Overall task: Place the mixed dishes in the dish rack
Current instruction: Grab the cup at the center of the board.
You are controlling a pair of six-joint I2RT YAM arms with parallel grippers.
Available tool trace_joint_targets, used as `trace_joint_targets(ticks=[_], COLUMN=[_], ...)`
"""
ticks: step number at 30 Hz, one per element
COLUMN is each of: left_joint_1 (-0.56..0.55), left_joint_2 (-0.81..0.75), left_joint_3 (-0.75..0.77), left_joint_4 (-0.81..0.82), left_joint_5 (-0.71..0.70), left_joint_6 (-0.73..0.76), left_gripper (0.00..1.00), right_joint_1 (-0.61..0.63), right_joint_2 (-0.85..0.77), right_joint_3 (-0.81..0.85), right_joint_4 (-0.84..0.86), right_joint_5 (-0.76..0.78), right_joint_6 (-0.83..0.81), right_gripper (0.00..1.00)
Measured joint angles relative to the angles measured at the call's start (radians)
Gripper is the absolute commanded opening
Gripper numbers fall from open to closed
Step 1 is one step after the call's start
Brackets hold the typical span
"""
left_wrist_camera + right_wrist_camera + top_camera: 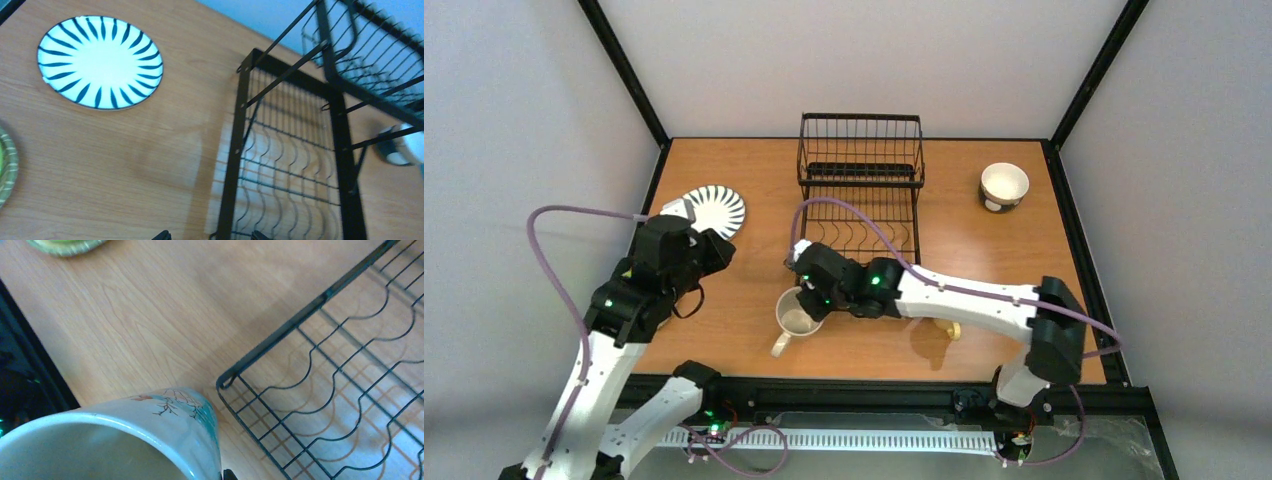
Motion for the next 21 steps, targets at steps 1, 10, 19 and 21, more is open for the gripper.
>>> trace_joint_targets(ticks=[1,10,19,21], left_joint_1=[0.000,0.000,0.000,0.000], left_joint_2=[-0.009,-0.153,-0.224,-0.229], left_joint_3=[0.006,0.029,-0.039,-0.062], left_joint_4=[0.004,0.102,0.262,0.289], left_joint_5=[0.008,0.101,0.279,0.317], left_joint_6=[-0.015,-0.179,-0.332,-0.359], left_gripper=[0.91,0.90,0.90,0.90], right_joint_1=[0.000,-0.002,-0.087,-0.116], right_joint_2=[-0.026,-0.257,-0.414,-0.433], right_joint_3=[-0.005,-0.037,-0.153,-0.186], right_joint_4=[0.007,0.110,0.296,0.356], right_joint_5=[0.000,0.045,0.092,0.092], right_joint_6=[-0.005,-0.036,-0.084,-0.096], right_gripper=[0.02,0.02,0.02,0.02])
